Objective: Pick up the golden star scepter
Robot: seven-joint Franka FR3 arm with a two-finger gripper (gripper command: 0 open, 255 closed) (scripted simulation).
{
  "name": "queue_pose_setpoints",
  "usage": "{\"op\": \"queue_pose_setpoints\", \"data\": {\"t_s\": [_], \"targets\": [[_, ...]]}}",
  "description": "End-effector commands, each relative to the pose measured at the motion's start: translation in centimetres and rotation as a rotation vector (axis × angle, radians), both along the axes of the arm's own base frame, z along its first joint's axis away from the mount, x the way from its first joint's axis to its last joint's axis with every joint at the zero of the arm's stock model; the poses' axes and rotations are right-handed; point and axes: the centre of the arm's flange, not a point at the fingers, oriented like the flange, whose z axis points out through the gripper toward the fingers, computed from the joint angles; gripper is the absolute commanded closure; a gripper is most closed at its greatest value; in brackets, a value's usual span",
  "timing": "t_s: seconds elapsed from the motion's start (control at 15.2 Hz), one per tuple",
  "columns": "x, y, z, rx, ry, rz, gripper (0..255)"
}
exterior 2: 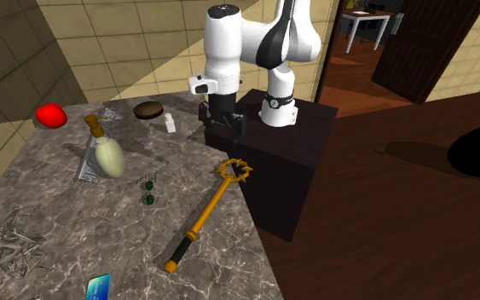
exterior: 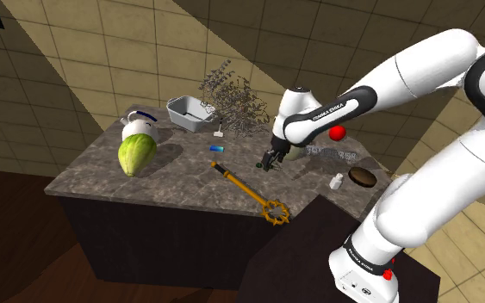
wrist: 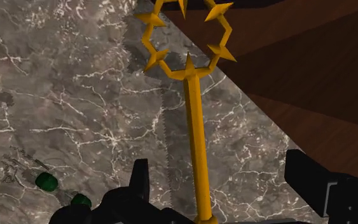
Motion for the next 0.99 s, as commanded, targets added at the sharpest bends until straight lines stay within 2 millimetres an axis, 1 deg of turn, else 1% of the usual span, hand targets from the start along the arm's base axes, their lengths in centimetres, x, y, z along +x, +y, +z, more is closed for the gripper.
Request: {"op": "queue_pose_setpoints", "data": {"t_s": [0.0, 0.86, 0.92], "targets": [[1.2, -0.1, -2.6, 0.006, -0.005, 0.012, 0], [8.6, -0.1, -17.9, 0.051, -0.020, 0.085, 0], [8.6, -0.1, -18.0, 0.051, -0.020, 0.085, 0]]}}
